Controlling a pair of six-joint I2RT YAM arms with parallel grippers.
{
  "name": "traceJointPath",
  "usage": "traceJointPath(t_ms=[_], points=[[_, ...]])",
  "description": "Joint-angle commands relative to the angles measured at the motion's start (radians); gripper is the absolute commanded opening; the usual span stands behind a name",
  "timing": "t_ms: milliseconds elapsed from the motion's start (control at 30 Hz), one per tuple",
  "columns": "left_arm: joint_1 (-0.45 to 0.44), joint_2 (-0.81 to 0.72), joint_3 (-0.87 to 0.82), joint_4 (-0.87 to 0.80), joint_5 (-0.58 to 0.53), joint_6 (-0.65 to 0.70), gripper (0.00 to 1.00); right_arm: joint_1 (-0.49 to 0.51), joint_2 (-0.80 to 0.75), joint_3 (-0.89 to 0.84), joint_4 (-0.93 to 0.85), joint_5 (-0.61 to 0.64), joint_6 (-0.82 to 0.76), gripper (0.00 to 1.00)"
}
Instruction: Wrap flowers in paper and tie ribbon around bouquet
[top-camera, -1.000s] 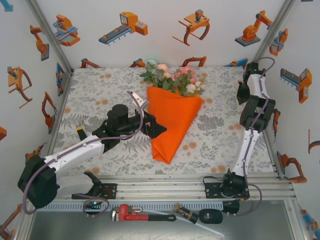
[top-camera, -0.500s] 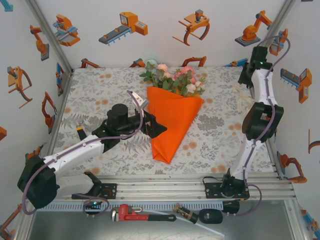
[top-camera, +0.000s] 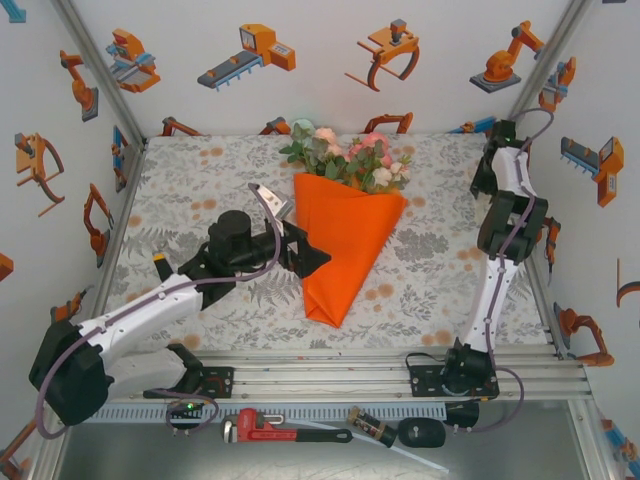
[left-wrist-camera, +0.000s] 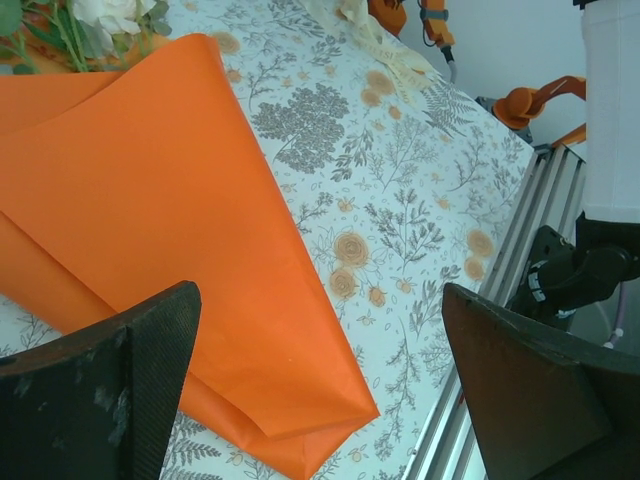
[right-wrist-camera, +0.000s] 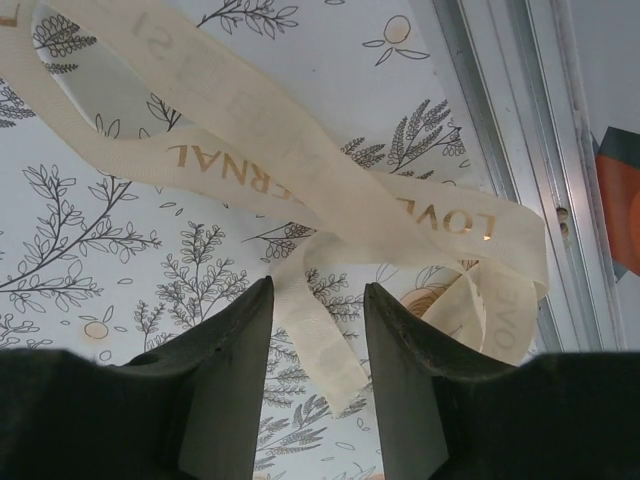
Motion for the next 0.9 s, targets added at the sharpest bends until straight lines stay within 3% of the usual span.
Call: traceJointPath(t_ms=[0,267,733,800,867], points=[[-0.008,-0.021,-0.014,0.028,-0.021,0.021,0.97,-0.004,0.016,0.035,-0.045,-0.050,0.028,0.37],[-0.008,-0.017,-0.012,0.034,-0.023,0.009,0.97,-0.004,0.016,0.028,-0.047,-0.073,0.046,0.38],[-0.007,-0.029,-0.018,0.020,-0.036,0.006,0.97,-0.005,0.007,0.011,-0.042,-0.092,0.024,0.24],[-0.007,-0.032,-0.016,0.018,-0.032,0.004,0.97,-0.008,0.007,0.009,-0.042,-0.076,0.018,0.28],[-0.007,-0.036,-0.018,0.017,-0.031,0.004,0.97,-0.014,0.010,0.005,-0.042,-0.047,0.023,0.41]])
